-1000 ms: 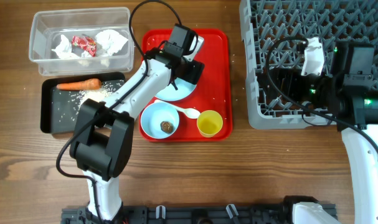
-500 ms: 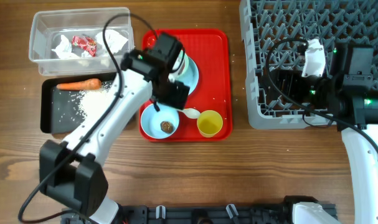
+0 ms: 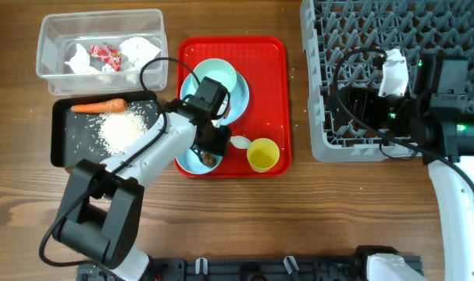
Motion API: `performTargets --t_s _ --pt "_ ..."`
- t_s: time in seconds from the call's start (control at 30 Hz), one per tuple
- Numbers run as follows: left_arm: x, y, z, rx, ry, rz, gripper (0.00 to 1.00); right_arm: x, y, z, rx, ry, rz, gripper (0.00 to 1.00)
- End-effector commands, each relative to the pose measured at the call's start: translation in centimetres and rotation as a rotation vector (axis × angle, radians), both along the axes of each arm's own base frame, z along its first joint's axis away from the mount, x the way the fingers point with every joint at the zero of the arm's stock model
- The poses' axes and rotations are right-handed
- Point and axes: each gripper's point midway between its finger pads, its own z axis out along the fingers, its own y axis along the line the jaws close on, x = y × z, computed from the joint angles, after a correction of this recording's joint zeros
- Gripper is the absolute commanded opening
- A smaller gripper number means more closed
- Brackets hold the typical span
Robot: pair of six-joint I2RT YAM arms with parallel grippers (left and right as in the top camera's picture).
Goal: Sort waste into correct bins and load items into the dishwasher rack
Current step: 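Grasp blue bowl with food scrap and tip scrap onto black tray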
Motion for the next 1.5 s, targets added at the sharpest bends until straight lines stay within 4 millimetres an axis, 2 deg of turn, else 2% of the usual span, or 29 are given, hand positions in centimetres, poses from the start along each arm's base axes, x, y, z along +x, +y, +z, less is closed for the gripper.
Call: performTargets --t_s 0.0,0.1,0.17,0.2,0.3,0.37,0.43,0.57,0.6,0.67,0.77,0.9,0.93,1.03,1.13,1.33,1.4,1.47 --pt "-0.6 -0.3 -1.2 0.008 0.032 -0.012 0.45 0.4 -0.2 0.5 -0.017 -0.019 0.001 1.0" --pt "-0.7 -0.4 -2.2 0.018 0.052 -0.018 0.34 0.4 -0.2 0.5 -0.017 -0.019 0.001 1.0" --pt "-1.1 -0.3 -3.1 0.036 0.075 -0.022 0.31 0.4 -0.2 0.5 -0.017 -0.017 0.001 1.0" --pt "-1.2 -0.3 -3.2 0.04 0.082 -0.021 0.21 0.4 -0.2 0.5 -0.017 -0.015 0.001 1.0" --pt "-0.9 -0.2 -3.0 0.041 0.071 -0.018 0.05 0.4 -0.2 0.5 -0.017 -0.016 0.001 1.0" --pt "-0.7 -0.4 -2.3 0.036 0.062 -0.019 0.04 0.4 -0.2 0.5 -0.017 -0.016 0.001 1.0" --pt "-0.2 -0.7 -0.7 0.03 0.05 -0.019 0.04 0.3 -0.2 0.4 -0.018 -0.014 0.001 1.0" --pt "1.1 -1.4 4.3 0.005 0.013 -0.013 0.04 0.4 -0.2 0.5 -0.017 -0.015 0.001 1.0" --pt "1.1 -1.3 6.4 0.002 0.005 -0.014 0.04 0.3 -0.2 0.4 -0.017 -0.013 0.001 1.0" --pt "1.2 -0.6 8.7 -0.001 -0.002 0.0 0.04 0.3 -0.2 0.4 -0.018 -0.011 0.002 1.0" --pt "1.8 1.7 10.8 -0.008 -0.017 0.064 0.04 0.3 -0.2 0.4 -0.018 -0.012 0.002 1.0" --pt "3.3 6.6 11.3 -0.069 0.01 0.228 0.04 0.3 -0.2 0.4 -0.018 -0.013 0.002 1.0" --pt "3.9 8.0 11.5 -0.128 0.024 0.276 0.04 0.3 -0.2 0.4 -0.018 -0.013 0.002 1.0" --pt "5.0 10.1 12.7 -0.343 0.023 0.305 0.04 0.3 -0.2 0.4 -0.017 -0.012 0.001 1.0" --pt "6.1 13.0 15.1 -0.58 -0.032 0.334 0.04 0.3 -0.2 0.4 -0.018 -0.014 0.001 1.0" --pt "6.3 17.4 19.6 -1.003 -0.225 0.301 0.04 0.7 -0.2 0.7 -0.018 -0.034 0.001 1.0" --pt "6.5 18.3 19.6 -1.08 -0.255 0.312 0.04 0.8 -0.2 0.8 -0.018 -0.039 0.001 1.0" --pt "6.7 19.1 18.7 -1.138 -0.262 0.33 0.04 0.8 -0.2 0.8 -0.018 -0.038 0.001 1.0"
